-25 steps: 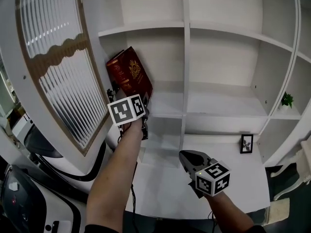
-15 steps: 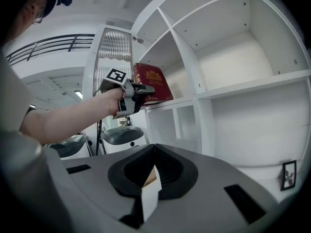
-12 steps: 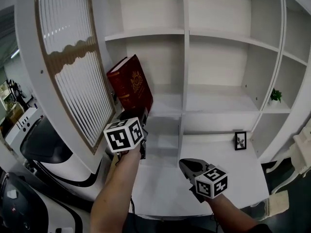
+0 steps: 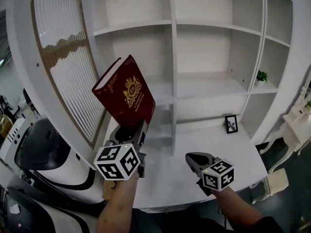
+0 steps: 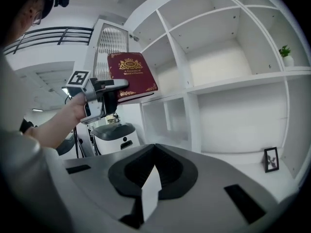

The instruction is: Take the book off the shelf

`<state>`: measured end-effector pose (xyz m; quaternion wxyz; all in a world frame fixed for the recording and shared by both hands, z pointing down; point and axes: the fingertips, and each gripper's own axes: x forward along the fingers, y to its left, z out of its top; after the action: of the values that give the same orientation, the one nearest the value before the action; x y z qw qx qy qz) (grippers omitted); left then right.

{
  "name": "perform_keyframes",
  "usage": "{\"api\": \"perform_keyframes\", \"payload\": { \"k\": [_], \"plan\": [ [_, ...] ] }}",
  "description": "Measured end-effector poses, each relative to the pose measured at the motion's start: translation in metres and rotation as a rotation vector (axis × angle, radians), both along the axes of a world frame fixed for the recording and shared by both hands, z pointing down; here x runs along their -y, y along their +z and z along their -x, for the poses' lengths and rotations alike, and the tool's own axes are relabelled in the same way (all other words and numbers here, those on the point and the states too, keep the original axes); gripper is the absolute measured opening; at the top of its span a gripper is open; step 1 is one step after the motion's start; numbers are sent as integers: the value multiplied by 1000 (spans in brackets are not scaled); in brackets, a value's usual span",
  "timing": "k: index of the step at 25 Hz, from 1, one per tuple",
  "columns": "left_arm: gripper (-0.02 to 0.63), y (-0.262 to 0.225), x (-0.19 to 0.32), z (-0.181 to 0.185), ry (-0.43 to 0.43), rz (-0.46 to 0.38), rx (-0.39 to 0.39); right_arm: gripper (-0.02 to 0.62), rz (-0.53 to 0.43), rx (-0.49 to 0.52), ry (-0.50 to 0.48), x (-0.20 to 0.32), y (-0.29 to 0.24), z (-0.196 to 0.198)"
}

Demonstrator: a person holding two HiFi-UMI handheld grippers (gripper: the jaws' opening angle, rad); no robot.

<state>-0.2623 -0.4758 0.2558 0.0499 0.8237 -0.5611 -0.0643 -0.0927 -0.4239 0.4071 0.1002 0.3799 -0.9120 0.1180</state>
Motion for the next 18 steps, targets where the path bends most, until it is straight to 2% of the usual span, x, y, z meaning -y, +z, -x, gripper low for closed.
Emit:
{"api": "perform_keyframes", "payload": {
  "k": [5, 10, 14, 18],
  "plan": [
    [221, 31, -26, -28, 63, 32, -11, 14, -35, 24, 0, -9, -7, -15],
    [222, 70, -41, -56, 62, 92, -30, 14, -59, 31, -51, -12, -3, -36],
    [222, 100, -42, -92, 25, 135, -36, 14, -127, -51, -105, -11, 5, -75],
    [222, 122, -41, -146, -13, 153, -17, 14, -141, -84, -123, -4, 18, -132]
  ]
}}
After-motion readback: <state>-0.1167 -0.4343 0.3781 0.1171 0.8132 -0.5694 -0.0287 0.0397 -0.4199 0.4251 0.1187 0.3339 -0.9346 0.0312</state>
